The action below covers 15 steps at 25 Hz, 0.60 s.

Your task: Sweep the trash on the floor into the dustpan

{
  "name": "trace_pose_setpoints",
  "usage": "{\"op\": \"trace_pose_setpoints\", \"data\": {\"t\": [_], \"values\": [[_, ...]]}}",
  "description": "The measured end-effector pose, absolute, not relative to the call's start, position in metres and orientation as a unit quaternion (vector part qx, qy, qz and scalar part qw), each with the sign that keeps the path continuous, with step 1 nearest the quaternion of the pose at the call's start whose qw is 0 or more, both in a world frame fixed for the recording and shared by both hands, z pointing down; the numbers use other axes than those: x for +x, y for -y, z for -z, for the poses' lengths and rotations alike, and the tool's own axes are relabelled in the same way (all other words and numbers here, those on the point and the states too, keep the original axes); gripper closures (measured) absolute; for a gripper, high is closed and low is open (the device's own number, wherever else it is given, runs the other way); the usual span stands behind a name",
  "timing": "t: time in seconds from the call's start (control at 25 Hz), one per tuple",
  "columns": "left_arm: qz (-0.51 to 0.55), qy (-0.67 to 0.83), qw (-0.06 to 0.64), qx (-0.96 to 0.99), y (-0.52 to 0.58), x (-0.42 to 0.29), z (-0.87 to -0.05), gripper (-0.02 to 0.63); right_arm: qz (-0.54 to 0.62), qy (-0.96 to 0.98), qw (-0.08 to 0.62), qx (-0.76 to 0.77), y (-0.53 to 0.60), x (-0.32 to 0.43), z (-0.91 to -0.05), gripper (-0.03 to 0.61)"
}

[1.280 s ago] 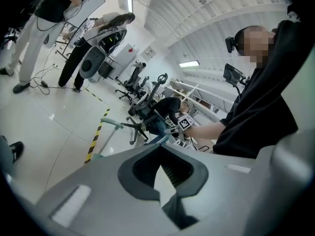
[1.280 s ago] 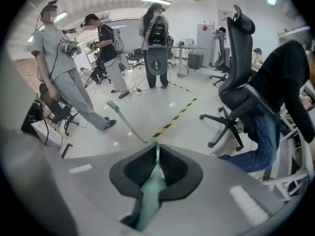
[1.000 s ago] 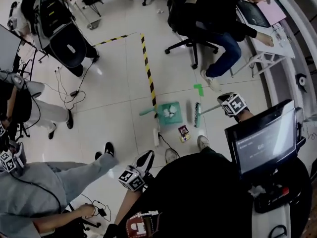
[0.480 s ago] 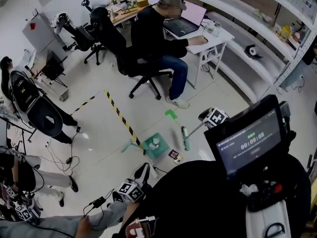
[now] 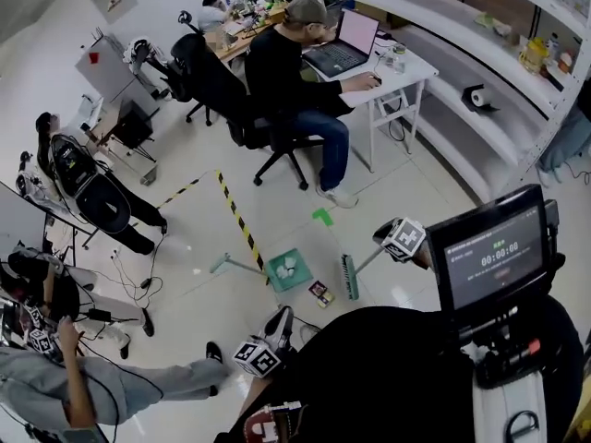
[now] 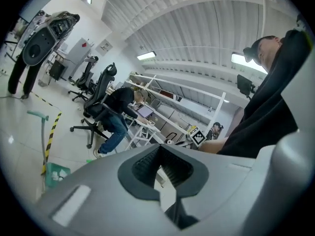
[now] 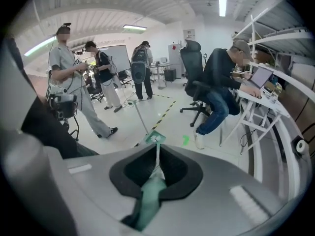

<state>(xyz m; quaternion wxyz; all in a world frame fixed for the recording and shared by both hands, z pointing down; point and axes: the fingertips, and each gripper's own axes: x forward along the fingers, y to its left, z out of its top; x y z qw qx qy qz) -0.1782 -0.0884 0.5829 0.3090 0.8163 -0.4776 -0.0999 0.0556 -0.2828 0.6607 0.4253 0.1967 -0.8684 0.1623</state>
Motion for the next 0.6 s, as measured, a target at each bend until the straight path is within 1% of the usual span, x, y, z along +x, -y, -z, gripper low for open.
{"op": "trace_pose_setpoints", "data": {"t": [0.08, 0.16, 0.32, 0.6], "values": [[0.094, 0.482, 0.315, 0.812, 0.069, -0.145, -0.576, 0.615, -0.172, 0.872, 0.419, 0.185, 0.272, 0.078, -0.661, 0.561], [0.082, 0.495, 0.308, 0.808, 0.046, -0.13, -0.569, 0.615, -0.185, 0.874, 0.412, 0.178, 0.258, 0.093, -0.658, 0.561], [0.081, 0.532, 0.299, 0.788, 0.016, -0.132, -0.563, 0.615, -0.189, 0.878, 0.411, 0.157, 0.234, 0.1, -0.67, 0.561], [0.085, 0.559, 0.295, 0.77, -0.018, -0.131, -0.562, 0.615, -0.175, 0.888, 0.408, 0.12, 0.214, 0.078, -0.672, 0.561]]}}
